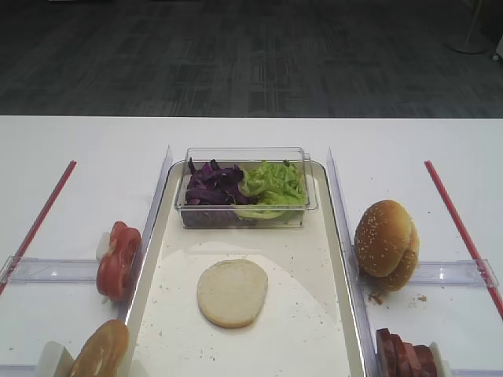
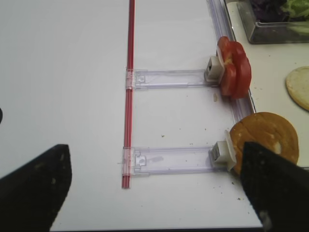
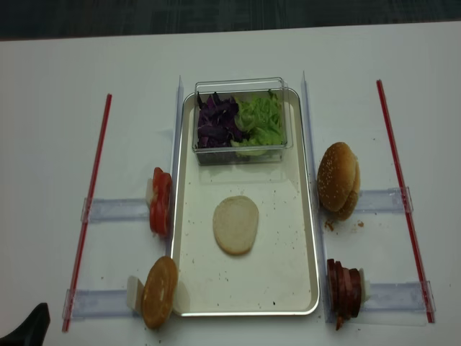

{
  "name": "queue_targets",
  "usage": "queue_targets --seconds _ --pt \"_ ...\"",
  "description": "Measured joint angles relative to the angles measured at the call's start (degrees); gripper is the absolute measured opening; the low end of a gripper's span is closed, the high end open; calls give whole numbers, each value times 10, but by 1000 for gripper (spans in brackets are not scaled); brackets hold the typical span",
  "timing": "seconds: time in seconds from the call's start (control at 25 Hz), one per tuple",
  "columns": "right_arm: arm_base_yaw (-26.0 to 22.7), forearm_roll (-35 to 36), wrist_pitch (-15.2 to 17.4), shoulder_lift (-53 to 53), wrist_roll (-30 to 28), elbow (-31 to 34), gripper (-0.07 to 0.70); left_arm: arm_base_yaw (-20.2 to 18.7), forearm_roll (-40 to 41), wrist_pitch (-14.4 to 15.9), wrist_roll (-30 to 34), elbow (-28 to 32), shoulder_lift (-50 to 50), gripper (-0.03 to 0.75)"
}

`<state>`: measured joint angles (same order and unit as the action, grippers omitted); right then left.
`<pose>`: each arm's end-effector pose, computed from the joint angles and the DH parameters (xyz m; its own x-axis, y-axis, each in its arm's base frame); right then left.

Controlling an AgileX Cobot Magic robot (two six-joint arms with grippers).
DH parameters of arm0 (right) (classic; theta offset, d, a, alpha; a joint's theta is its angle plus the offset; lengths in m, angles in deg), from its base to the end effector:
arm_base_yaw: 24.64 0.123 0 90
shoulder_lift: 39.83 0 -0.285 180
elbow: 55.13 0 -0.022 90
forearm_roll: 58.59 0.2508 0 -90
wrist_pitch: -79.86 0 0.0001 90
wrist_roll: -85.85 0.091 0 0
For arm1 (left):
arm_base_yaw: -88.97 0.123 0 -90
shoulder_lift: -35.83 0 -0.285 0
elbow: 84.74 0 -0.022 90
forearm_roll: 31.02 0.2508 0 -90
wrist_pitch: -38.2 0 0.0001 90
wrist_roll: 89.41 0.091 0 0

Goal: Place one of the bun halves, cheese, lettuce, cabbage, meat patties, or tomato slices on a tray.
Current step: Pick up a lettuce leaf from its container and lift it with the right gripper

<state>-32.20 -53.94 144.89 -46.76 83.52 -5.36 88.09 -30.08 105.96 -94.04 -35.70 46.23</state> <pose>-0.0072 0.0077 0.2658 -0.5207 0.0627 -0.8514 0.0659 0.9973 0.0332 -0.0031 0.0014 0.2658 -0.6031 -0.0653 -0.7950 -0.0418 0.9979 -0.0502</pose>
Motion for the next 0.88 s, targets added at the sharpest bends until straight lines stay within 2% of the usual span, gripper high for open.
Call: queue_targets --seconds 0.68,0.88 --pt "0 0 0 0 0 0 571 0 0 0 0 0 0 653" --pt "0 0 0 -58 0 0 571 0 0 0 0 0 0 653"
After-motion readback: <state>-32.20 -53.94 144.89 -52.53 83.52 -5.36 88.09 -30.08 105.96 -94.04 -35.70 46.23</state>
